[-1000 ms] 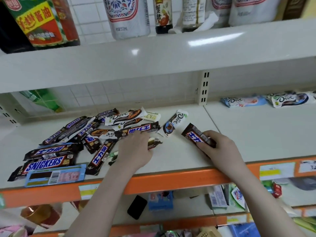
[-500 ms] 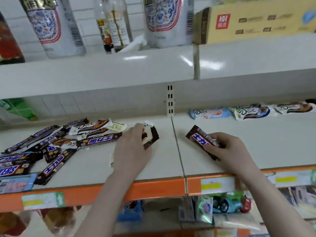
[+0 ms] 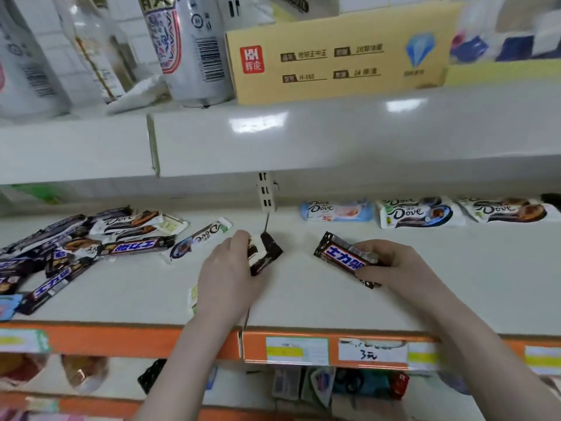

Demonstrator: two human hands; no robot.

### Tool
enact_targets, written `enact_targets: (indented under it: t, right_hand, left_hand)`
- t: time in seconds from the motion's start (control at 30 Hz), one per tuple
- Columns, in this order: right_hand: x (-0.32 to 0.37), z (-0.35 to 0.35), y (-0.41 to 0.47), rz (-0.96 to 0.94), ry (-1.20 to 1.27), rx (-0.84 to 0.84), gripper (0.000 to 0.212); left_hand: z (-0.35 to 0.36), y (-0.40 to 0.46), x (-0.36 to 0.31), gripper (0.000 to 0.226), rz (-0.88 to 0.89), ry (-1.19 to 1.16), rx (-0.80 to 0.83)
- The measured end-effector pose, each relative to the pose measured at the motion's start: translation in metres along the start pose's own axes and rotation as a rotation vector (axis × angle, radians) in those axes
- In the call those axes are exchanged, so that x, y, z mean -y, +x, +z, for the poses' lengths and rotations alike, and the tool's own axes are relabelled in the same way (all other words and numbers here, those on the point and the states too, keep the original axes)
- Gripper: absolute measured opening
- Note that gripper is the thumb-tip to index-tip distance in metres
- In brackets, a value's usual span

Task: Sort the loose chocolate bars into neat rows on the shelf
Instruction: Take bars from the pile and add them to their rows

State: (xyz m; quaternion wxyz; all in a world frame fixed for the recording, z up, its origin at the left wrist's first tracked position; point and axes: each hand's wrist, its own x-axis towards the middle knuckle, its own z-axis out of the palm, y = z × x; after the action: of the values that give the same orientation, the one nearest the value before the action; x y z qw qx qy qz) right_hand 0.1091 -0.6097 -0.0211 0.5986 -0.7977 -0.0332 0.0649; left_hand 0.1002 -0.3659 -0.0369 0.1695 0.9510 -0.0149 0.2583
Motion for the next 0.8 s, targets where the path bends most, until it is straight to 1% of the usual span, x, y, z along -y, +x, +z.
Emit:
enact_targets:
  t: [0.17, 0.33, 0.4, 0.53, 0.6, 0.67, 0.73, 0.8]
  right_hand:
    - [0.003, 0.009, 0.009, -0.001, 0.079, -0.001, 0.031]
    - [0.002, 0.017, 0.021, -0.009, 0.063, 0.007, 0.028]
    - [0.003, 0.021, 0.027, -0.035, -0.015, 0.019, 0.027]
    - [0.014, 0.031, 0.049, -0.136, -0.246, 0.025, 0.024]
    - [0.020, 0.036, 0.067, -0.181, -0.305, 0.003, 0.027]
    - [0.026, 0.043, 0.089, -0.207, -0.358, -0.023, 0.021]
    - [0.032, 0.052, 0.111, -0.240, -0.460, -0.028, 0.015]
    - [0.037, 0.061, 0.131, -0.234, -0.473, -0.014, 0.019]
  left_hand:
    - [0.001, 0.006, 0.009, 0.035, -0.025, 0.028, -0.009]
    - [-0.003, 0.014, 0.016, 0.032, -0.014, 0.013, -0.013]
    - [-0.003, 0.016, 0.021, 0.032, -0.017, 0.002, -0.010]
    - [-0.002, 0.022, 0.033, 0.033, -0.008, 0.011, 0.002]
    - [-0.003, 0.024, 0.037, 0.033, -0.003, 0.024, 0.023]
    - [-0.003, 0.026, 0.040, 0.034, 0.011, 0.022, 0.022]
    - [-0.003, 0.027, 0.042, 0.035, 0.018, 0.021, 0.027]
    - [-0.003, 0.028, 0.044, 0.037, 0.020, 0.019, 0.038]
